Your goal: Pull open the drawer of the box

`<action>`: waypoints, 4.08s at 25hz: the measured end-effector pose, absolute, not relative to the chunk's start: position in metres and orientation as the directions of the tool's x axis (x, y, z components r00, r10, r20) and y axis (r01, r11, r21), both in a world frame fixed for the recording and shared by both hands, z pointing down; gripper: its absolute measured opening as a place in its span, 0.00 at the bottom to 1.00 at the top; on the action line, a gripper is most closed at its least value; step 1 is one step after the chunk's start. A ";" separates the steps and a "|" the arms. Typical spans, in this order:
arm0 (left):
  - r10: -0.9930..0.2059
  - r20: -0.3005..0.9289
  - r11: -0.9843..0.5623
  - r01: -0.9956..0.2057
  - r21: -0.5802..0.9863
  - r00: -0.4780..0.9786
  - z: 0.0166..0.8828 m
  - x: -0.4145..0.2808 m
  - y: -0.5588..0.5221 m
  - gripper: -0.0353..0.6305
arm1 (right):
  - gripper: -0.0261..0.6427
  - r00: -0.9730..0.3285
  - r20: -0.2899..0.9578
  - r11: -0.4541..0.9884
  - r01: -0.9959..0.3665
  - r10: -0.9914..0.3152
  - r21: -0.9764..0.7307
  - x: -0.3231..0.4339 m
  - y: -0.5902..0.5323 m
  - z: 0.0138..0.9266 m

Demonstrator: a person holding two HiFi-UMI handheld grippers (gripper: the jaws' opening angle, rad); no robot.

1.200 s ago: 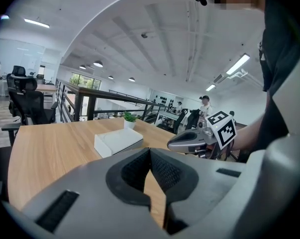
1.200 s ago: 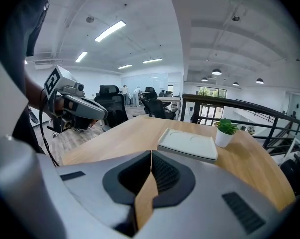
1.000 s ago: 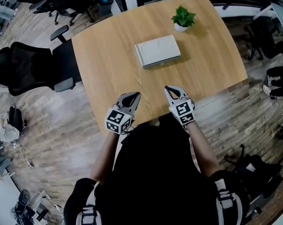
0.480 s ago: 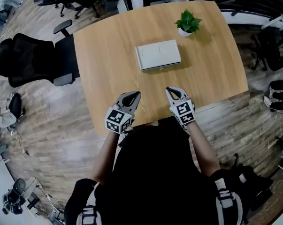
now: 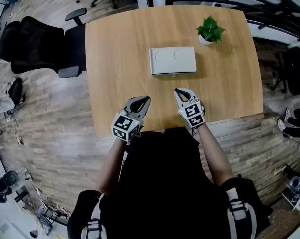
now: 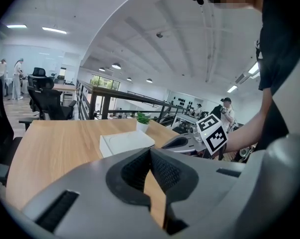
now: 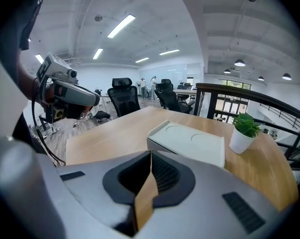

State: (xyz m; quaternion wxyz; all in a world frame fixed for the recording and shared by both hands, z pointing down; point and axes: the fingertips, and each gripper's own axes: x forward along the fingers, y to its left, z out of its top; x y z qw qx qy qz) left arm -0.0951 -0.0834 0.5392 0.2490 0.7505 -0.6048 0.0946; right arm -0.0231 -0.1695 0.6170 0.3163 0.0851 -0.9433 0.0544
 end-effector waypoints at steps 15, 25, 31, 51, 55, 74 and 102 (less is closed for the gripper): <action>-0.862 0.474 -0.066 -0.967 0.247 0.180 0.549 -0.083 -0.093 0.09 | 0.08 -0.753 0.650 0.964 -0.236 -0.101 -0.123 -0.019 -0.215 0.674; -0.850 0.506 -0.022 -0.969 0.247 0.149 0.557 -0.073 -0.088 0.09 | 0.09 -0.749 0.661 0.936 -0.266 -0.048 -0.232 -0.035 -0.228 0.707; -0.841 0.520 -0.009 -0.966 0.258 0.146 0.558 -0.071 -0.078 0.09 | 0.19 -0.731 0.679 0.913 -0.317 -0.062 -0.258 -0.044 -0.232 0.723; -0.823 0.547 -0.019 -0.970 0.244 0.153 0.565 -0.061 -0.072 0.09 | 0.17 -0.736 0.660 0.719 -0.541 -0.154 -0.436 -0.061 -0.248 0.745; -0.826 0.544 -0.017 -0.970 0.241 0.149 0.563 -0.061 -0.073 0.09 | 0.16 -0.729 0.664 0.723 -0.548 -0.166 -0.421 -0.061 -0.247 0.745; -0.831 0.530 -0.037 -0.967 0.253 0.170 0.563 -0.048 -0.079 0.09 | 0.15 -0.733 0.666 0.724 -0.532 -0.135 -0.439 -0.059 -0.244 0.743; -0.830 0.518 -0.075 -0.962 0.262 0.206 0.562 -0.037 -0.081 0.09 | 0.15 -0.725 0.679 0.733 -0.525 -0.118 -0.433 -0.038 -0.217 0.742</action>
